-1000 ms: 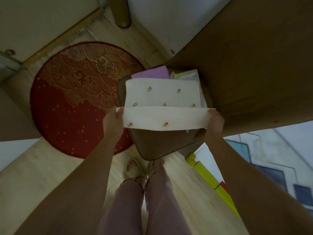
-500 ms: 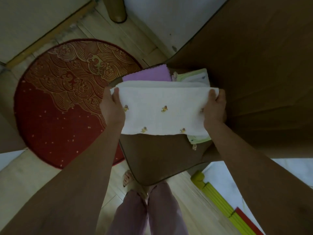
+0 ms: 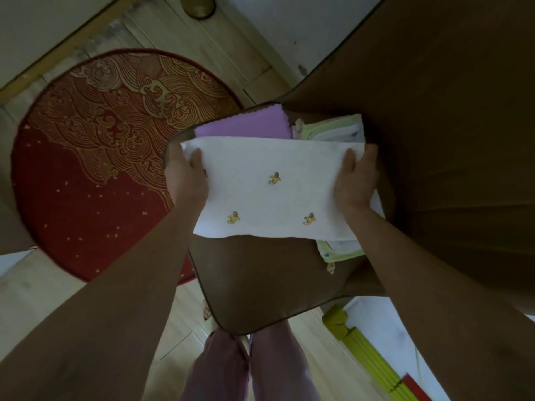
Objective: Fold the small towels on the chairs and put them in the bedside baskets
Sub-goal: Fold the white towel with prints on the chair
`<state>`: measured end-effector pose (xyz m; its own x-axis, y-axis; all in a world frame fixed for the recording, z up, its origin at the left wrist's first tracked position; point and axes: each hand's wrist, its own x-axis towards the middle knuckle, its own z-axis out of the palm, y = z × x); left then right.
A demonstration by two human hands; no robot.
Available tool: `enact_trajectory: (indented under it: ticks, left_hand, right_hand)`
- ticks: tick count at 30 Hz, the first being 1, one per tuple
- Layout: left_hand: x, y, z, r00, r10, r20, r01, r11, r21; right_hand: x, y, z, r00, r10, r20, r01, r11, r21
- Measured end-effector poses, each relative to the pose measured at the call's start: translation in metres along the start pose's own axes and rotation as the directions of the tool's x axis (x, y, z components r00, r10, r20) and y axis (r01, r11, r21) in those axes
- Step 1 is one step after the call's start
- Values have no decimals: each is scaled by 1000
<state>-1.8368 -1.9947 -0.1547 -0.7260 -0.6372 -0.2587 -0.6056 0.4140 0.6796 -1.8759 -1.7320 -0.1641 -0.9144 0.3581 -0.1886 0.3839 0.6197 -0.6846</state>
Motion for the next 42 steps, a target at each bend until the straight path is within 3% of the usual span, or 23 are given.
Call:
enact_trajectory:
  ticks: [2,4,5,7,9,11,17,22,30,35,38,40,42]
  left_hand:
    - [-2,5,-2,996,42,-73,-34,994,106]
    - [-9,14,0,960,261,-101,-228,939,258]
    - [-13,19,5,913,408,-20,-388,882,269]
    - [-20,37,25,752,611,247,-655,733,183]
    - [-22,54,51,582,667,465,-795,587,152]
    - [-24,67,73,505,655,562,-841,519,151]
    - [-18,72,93,548,678,490,-811,575,111]
    - [-13,78,94,507,715,481,-847,517,124]
    - [-7,85,90,422,665,616,-900,386,200]
    - [-8,87,92,501,635,588,-864,403,301]
    - [-11,85,97,536,619,573,-844,395,363]
    - [-10,82,99,536,635,557,-844,396,361]
    - [-8,78,98,522,648,554,-853,398,338]
  right_hand:
    - [2,1,-3,1000,-25,10,26,998,-58]
    - [-1,2,-6,997,-77,16,79,992,-97]
    - [-5,4,-7,992,-127,19,129,984,-119]
    - [-10,7,-10,969,-248,12,246,955,-167]
    - [-15,11,-14,944,-330,5,325,928,-181]
    - [-18,14,-20,935,-355,13,352,921,-166]
    - [-7,15,-22,964,-263,36,265,962,-65]
    - [6,12,-22,961,-276,10,276,958,-84]
    - [5,11,-27,944,-326,37,328,931,-161]
    - [11,13,-18,970,-239,53,243,965,-99]
    - [9,4,-15,989,-136,-58,115,954,-278]
    - [-1,-3,-11,944,-322,-71,251,842,-477]
    - [-12,2,-3,837,-519,172,524,672,-523]
